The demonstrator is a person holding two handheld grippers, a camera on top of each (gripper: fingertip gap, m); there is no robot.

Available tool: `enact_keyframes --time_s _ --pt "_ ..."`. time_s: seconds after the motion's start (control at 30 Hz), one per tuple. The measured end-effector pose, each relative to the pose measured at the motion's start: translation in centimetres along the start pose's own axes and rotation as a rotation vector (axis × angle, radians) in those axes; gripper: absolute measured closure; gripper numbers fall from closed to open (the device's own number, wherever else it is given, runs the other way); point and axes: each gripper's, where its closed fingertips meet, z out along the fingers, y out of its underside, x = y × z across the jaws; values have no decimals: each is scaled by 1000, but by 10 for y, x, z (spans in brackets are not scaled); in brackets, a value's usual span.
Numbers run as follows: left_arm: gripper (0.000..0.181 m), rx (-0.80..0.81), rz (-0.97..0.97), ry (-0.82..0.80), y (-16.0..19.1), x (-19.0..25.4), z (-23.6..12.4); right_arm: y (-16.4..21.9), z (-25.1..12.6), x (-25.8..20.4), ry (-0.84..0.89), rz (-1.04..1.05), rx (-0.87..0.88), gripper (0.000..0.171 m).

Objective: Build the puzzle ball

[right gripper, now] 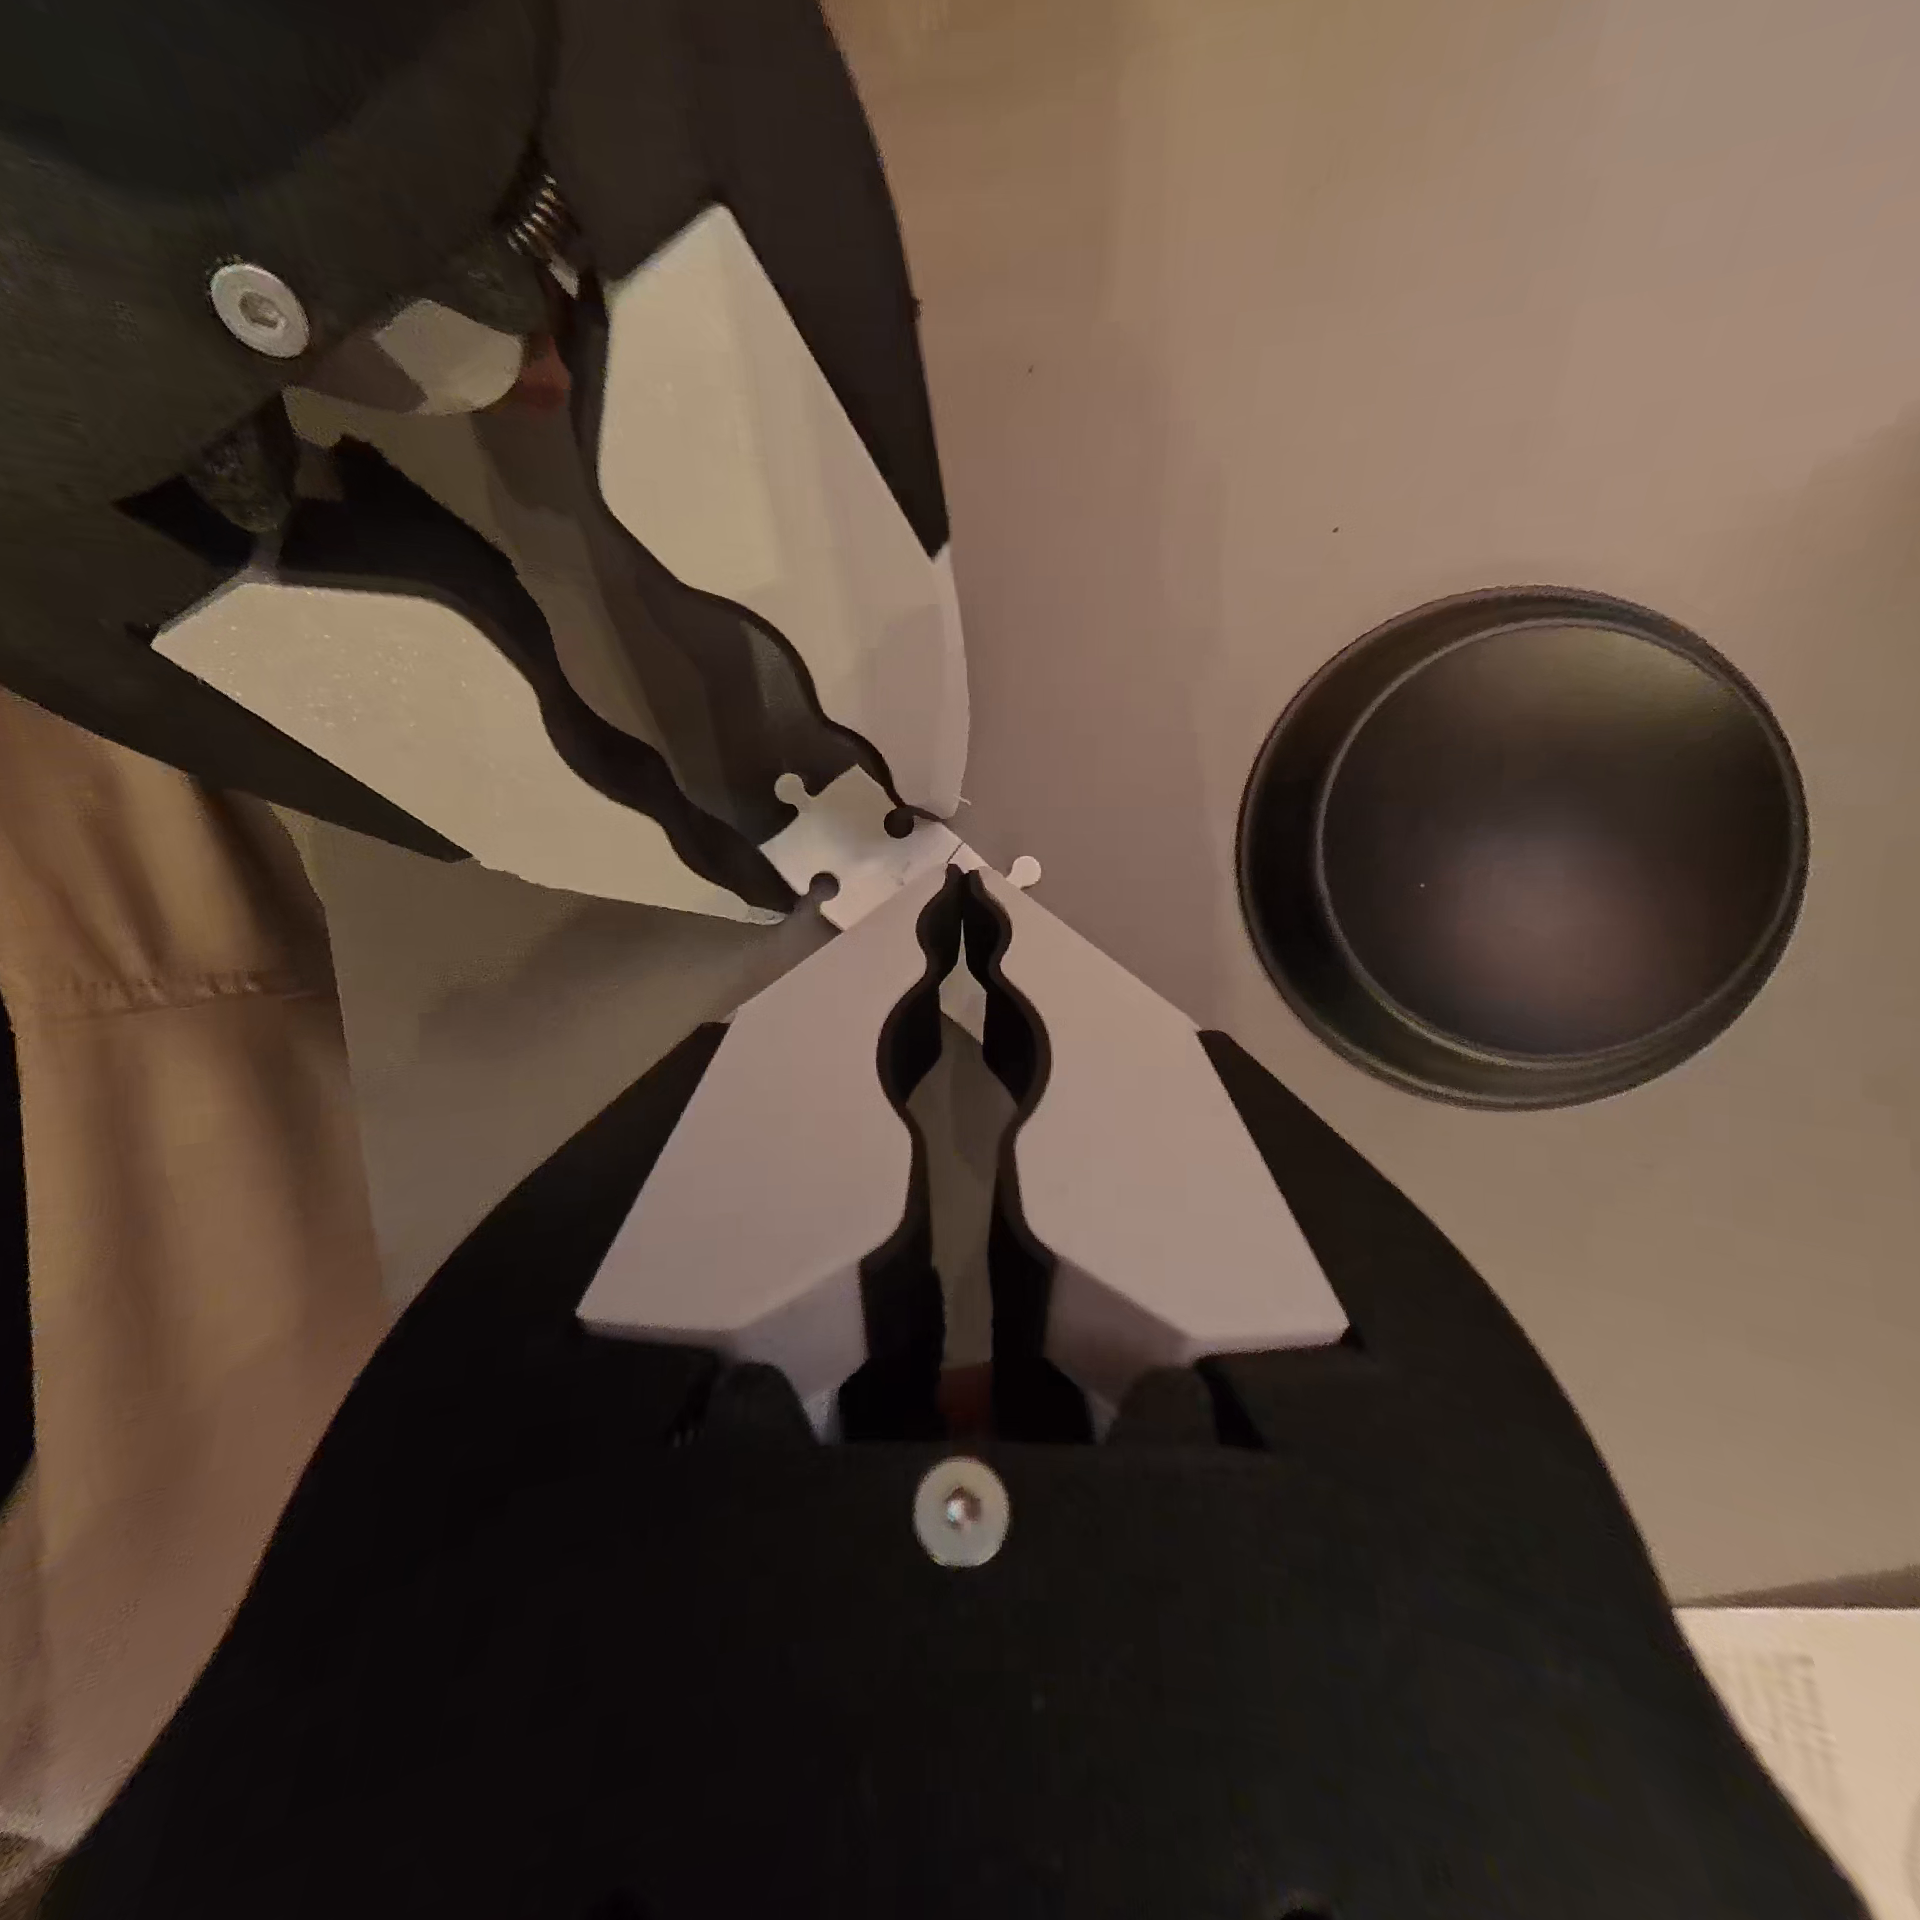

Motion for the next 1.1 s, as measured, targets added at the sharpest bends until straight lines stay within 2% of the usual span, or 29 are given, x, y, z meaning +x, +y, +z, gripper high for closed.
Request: enact_keyframes --time_s 0.03,0.2,0.8,0.93,1.03,1.1 --pt "149 1 -7 1 1 0 -1 0 0 0 -7 25 24 171" --pt "151 21 -13 -10 4 1 -2 -7 -1 -4 -24 85 145 171" --pt "152 20 -15 -21 7 0 -4 -2 3 -3 81 -2 11 171" --pt "151 0 -2 -40 8 -1 -5 -4 -1 1 45 74 77 171" --pt "150 3 -10 -44 9 -1 -6 -13 -20 -1 23 101 163 171" --pt "150 5 -9 -51 9 -2 -7 -6 -23 1 32 98 134 171"
